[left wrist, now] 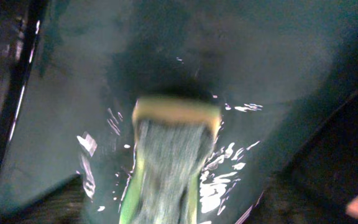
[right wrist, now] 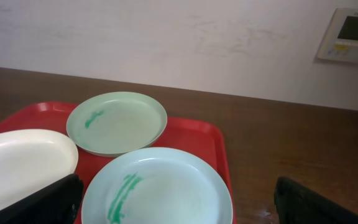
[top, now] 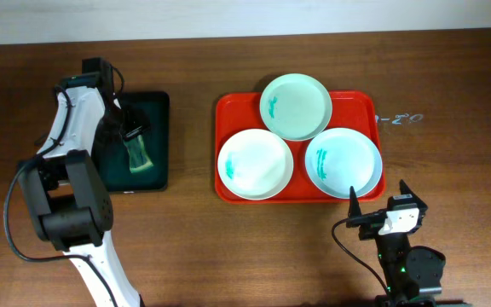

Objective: Clean dirty plates on tray and stack at the side
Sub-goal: 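Reach the left gripper into the green tray and grasp the sponge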

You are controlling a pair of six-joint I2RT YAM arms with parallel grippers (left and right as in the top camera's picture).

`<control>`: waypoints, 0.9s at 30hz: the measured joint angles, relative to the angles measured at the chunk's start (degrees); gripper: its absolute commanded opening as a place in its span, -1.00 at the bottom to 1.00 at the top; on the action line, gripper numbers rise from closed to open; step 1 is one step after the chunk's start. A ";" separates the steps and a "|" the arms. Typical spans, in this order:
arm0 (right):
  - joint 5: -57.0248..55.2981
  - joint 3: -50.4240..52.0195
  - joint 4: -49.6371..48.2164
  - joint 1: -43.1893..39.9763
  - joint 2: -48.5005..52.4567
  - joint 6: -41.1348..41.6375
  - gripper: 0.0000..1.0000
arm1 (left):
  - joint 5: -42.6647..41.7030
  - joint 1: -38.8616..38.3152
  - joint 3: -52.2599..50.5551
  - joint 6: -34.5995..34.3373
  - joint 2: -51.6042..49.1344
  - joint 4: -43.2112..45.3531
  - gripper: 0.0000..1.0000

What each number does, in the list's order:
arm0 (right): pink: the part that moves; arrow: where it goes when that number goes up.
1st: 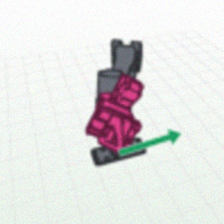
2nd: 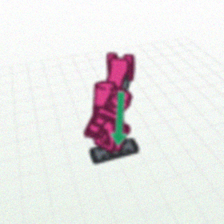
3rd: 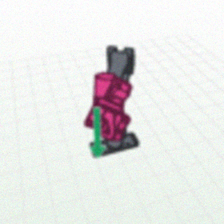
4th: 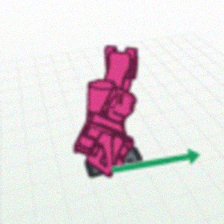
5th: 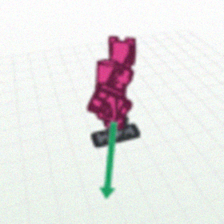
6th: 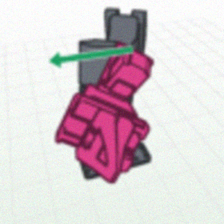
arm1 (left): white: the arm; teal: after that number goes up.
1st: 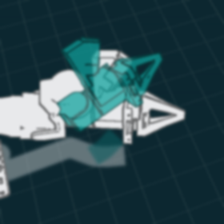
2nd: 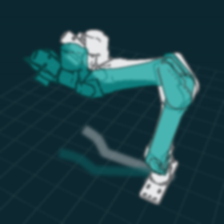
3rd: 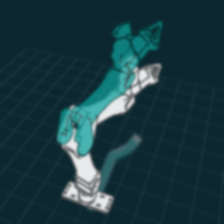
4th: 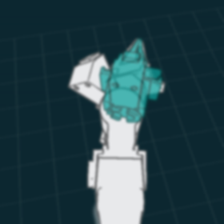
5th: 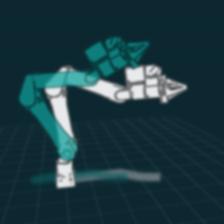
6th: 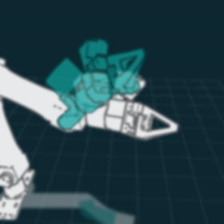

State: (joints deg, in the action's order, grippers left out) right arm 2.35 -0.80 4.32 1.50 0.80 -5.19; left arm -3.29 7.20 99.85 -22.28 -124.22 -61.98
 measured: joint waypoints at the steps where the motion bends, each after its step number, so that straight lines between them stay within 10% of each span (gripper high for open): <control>1: 0.00 0.02 0.02 0.00 0.00 0.00 0.97 | -0.02 0.00 0.09 0.02 -0.02 -3.43 0.99; 3: -0.02 0.00 0.00 0.00 0.00 0.02 0.97 | -0.22 -0.48 -1.55 0.31 -0.11 -4.22 0.93; 8: 0.00 0.00 0.00 0.00 0.00 0.02 0.97 | 1.09 -2.36 -7.54 2.03 -0.94 -3.43 -0.13; 9: 0.00 0.02 0.00 0.00 0.00 0.02 0.97 | 1.99 -2.32 -7.74 2.29 -0.94 -2.64 -1.00; 12: 0.00 0.00 0.00 0.00 0.00 0.04 0.97 | 2.51 -2.32 -7.76 2.56 -0.94 -1.18 -1.00; 13: 0.00 0.02 0.00 0.00 0.00 0.00 0.97 | 2.64 -2.32 -7.76 2.60 -0.94 -1.18 -0.76; 15: 0.00 0.02 0.00 0.00 0.00 0.00 0.97 | 2.78 -2.32 -7.63 4.22 -0.94 -1.20 0.99; 18: -0.02 0.00 0.00 0.00 0.00 0.02 0.97 | 6.25 -2.32 -6.95 6.12 -0.94 2.54 1.00; 24: 0.00 0.02 0.00 0.00 0.00 0.04 0.97 | 10.01 -2.32 -6.58 6.93 -0.94 6.75 -1.00; 27: 0.00 0.00 0.00 0.00 0.00 0.04 0.97 | 10.40 -2.32 -5.42 6.91 -1.07 3.30 -1.00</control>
State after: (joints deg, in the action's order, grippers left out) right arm 2.35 -0.80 4.32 1.50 0.80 -5.15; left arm 7.11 4.89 94.43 -15.38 -125.29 -58.67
